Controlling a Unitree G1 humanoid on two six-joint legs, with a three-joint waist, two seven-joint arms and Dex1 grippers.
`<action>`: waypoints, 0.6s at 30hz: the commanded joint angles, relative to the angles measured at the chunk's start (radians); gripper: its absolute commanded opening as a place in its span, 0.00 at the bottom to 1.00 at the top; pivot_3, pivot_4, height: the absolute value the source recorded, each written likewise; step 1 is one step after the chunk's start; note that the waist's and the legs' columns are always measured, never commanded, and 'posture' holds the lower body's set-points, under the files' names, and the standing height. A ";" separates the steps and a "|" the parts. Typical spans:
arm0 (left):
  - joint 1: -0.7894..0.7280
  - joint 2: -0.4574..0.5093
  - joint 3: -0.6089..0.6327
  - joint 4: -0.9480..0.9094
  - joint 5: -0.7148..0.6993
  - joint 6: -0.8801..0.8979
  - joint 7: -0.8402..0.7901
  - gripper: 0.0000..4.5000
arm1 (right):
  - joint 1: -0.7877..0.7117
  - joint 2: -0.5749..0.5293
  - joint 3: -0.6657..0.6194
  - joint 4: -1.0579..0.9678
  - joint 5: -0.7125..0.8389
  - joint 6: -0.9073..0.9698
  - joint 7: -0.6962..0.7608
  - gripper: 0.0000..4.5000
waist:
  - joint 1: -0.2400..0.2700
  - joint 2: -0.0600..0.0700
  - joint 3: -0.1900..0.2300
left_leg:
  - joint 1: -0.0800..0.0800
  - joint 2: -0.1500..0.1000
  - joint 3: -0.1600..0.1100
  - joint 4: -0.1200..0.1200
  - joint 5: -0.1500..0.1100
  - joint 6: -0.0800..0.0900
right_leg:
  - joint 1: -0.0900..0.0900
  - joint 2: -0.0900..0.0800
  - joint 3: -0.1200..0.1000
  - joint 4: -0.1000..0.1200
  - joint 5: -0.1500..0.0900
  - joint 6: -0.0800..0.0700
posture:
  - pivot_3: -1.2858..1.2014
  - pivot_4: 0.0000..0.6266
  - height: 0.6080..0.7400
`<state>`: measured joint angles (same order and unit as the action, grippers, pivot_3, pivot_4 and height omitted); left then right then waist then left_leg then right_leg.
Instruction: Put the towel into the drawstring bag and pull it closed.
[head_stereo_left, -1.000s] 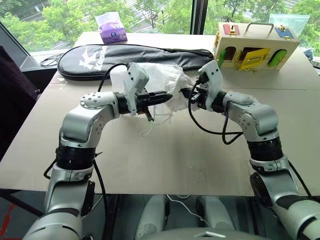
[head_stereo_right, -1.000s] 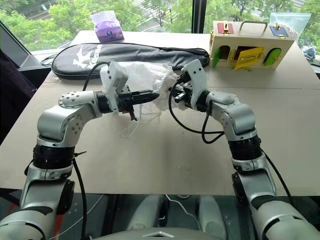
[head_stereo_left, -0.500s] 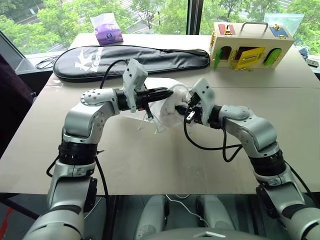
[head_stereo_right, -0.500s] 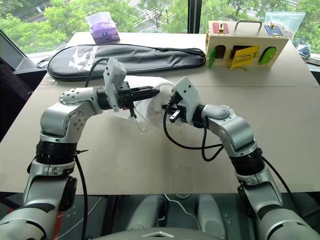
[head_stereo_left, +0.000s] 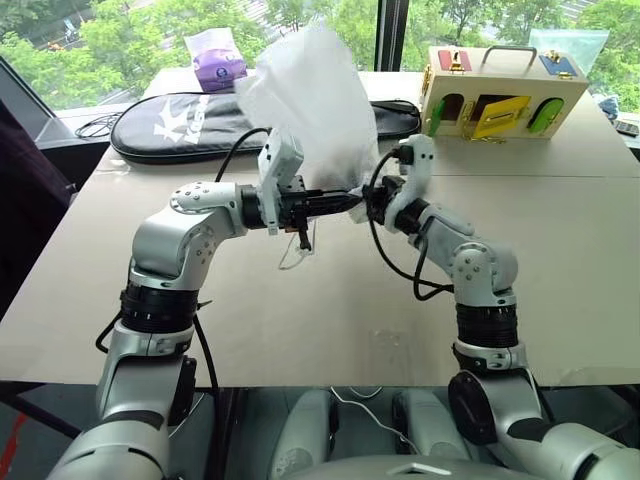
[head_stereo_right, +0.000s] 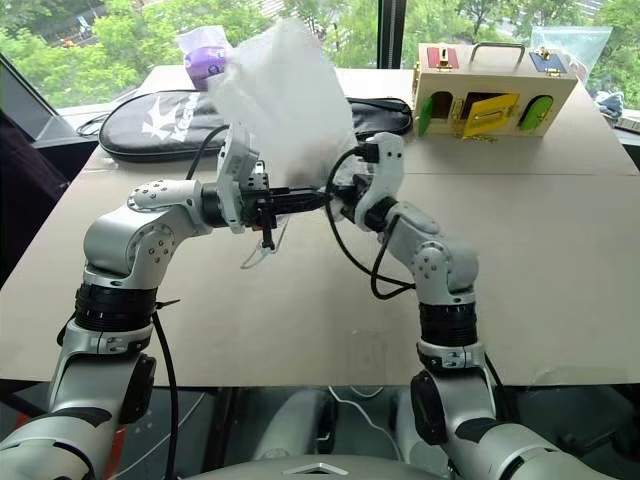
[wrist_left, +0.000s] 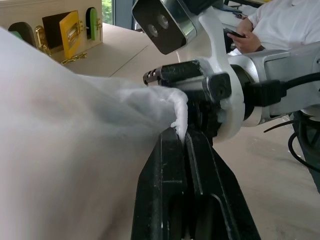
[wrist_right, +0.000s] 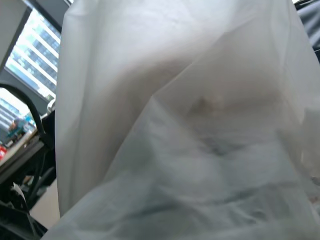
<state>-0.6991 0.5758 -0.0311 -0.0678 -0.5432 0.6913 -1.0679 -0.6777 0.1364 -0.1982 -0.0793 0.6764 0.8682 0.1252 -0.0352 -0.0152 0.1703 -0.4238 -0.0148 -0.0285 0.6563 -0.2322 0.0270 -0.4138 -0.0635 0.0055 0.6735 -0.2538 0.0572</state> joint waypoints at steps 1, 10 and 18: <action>-0.023 -0.004 0.007 -0.008 -0.008 -0.012 0.003 0.00 | 0.038 0.176 -0.046 -0.037 0.154 -0.011 -0.074 0.01 | -0.002 0.000 0.000 | 0.001 0.000 0.001 0.000 0.000 0.000 | 0.000 0.000 0.001 0.001 0.000 0.000 | 0.52 0.24 1.00; -0.059 -0.046 0.018 0.012 -0.025 0.012 0.053 0.00 | 0.041 0.095 0.079 -0.054 0.122 -0.122 -0.131 0.01 | -0.008 0.000 0.000 | 0.007 0.001 0.006 -0.003 -0.002 0.004 | 0.000 0.002 0.007 0.004 0.000 0.000 | 0.52 0.24 1.00; -0.122 -0.130 0.062 0.100 -0.015 0.013 0.156 0.00 | 0.059 -0.056 0.288 -0.089 -0.093 -0.182 -0.032 0.91 | -0.003 0.000 0.000 | 0.007 0.000 0.006 -0.002 -0.002 0.003 | 0.001 0.001 0.007 0.004 0.000 0.000 | 0.52 0.24 1.00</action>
<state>-0.7744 0.4619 0.0126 0.0227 -0.5538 0.7137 -0.9499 -0.6131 0.0769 -0.0330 -0.0985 0.5947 0.6717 0.0111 -0.0386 -0.0155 0.1702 -0.4171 -0.0144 -0.0227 0.6545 -0.2341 0.0305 -0.4130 -0.0621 0.0129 0.6776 -0.2541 0.0570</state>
